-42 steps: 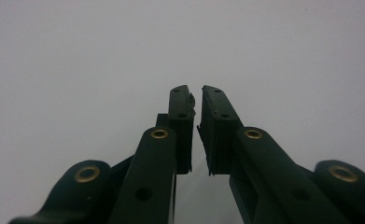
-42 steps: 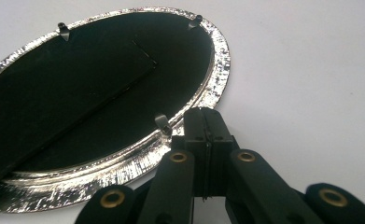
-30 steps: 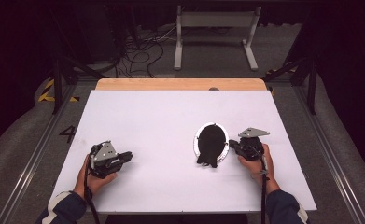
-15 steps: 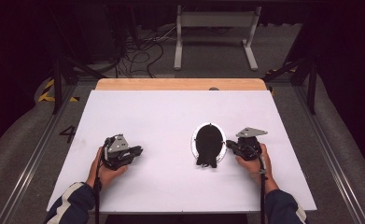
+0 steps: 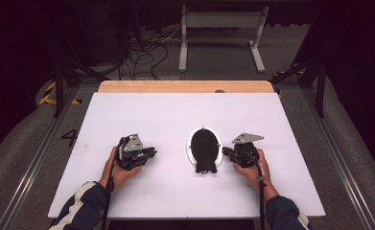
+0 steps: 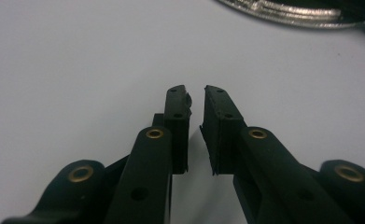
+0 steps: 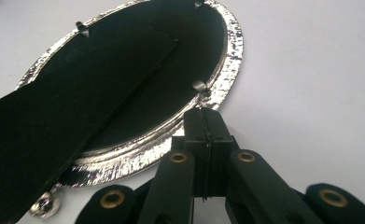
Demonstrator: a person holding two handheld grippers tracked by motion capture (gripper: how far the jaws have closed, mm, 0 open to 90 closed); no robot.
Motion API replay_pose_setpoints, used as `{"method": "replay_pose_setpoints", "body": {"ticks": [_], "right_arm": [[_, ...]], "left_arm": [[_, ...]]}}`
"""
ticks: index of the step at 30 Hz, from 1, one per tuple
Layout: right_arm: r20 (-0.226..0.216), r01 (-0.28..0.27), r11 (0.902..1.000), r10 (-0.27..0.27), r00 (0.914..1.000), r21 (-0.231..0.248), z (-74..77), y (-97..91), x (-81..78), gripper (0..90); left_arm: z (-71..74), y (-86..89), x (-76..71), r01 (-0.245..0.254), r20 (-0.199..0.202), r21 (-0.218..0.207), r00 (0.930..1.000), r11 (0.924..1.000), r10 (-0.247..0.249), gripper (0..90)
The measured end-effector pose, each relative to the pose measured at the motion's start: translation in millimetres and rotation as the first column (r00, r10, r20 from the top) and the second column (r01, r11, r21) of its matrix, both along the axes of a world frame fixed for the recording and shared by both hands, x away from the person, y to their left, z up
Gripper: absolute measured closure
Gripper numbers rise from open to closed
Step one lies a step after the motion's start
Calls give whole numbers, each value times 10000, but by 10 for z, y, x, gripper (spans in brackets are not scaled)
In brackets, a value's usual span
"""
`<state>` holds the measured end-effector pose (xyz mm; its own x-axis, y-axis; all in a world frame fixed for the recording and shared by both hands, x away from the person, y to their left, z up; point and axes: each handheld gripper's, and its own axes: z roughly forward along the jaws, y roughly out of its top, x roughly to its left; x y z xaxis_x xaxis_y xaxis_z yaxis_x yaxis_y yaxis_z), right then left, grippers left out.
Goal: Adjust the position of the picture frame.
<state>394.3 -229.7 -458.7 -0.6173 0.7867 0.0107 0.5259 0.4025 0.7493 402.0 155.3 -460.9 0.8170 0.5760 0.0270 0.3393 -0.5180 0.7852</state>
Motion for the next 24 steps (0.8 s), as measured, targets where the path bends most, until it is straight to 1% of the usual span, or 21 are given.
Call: {"method": "replay_pose_setpoints", "body": {"ticks": [3,5,6,9,10,12,14,15,16,17,18,20,21,22,23,24], "right_arm": [[-47,-183,9998,183,9998,-17,0,73,-37,900],[-34,-289,9995,288,9996,-109,2,129,-66,900],[-35,-446,9989,446,9990,-149,4,164,-79,900],[-13,-597,9980,597,9982,-225,3,221,-104,900],[-104,-641,9978,639,9979,-157,5,238,-112,900],[-190,-690,9975,686,9975,-181,13,275,-133,900],[-360,-856,9963,851,9957,-123,19,327,-168,900],[-360,-856,9963,851,9957,-123,19,327,-168,900],[-412,-1024,9947,1022,9939,-46,18,345,-179,900],[-563,-1238,9923,1240,9907,64,19,380,-203,900],[-532,-1394,9902,1391,9889,-16,20,412,-225,900],[-63,-1491,9866,1490,9888,-659,21,480,-282,900],[108,-1427,9867,1440,9895,-773,13,496,-303,900],[143,-1374,9876,1388,9902,-762,10,501,-313,900],[64,-1479,9867,1486,9889,-680,11,506,-318,900],[-39,-1691,9840,1692,9856,-560,12,512,-323,900]], "left_arm": [[-4,-85,15,178,21,111,9998,9998,-178,797],[-10,-126,23,239,17,113,9997,9996,-240,797],[-9,-137,25,256,8,133,9997,9996,-256,797],[-1,-174,37,250,43,148,9997,9996,-251,794],[-2,-180,37,256,59,154,9997,9996,-257,794],[-10,-185,36,326,-9,219,9995,9992,-326,790],[-15,-175,42,286,-66,179,9996,9994,-285,787],[-15,-175,42,286,-66,179,9996,9994,-285,787],[-14,-167,46,274,-98,146,9996,9995,-273,787],[-16,-168,40,250,-142,118,9996,9996,-249,783],[-12,-163,37,311,-101,208,9995,9993,-309,780],[-13,-155,17,315,-106,194,9995,9993,-313,774],[-17,-151,10,327,-87,224,9994,9992,-325,771],[-22,-150,0,325,-116,251,9994,9992,-322,770],[-27,-149,-6,375,-144,292,9992,9989,-371,770],[-36,-159,-15,403,-166,346,9991,9986,-398,770]]}}
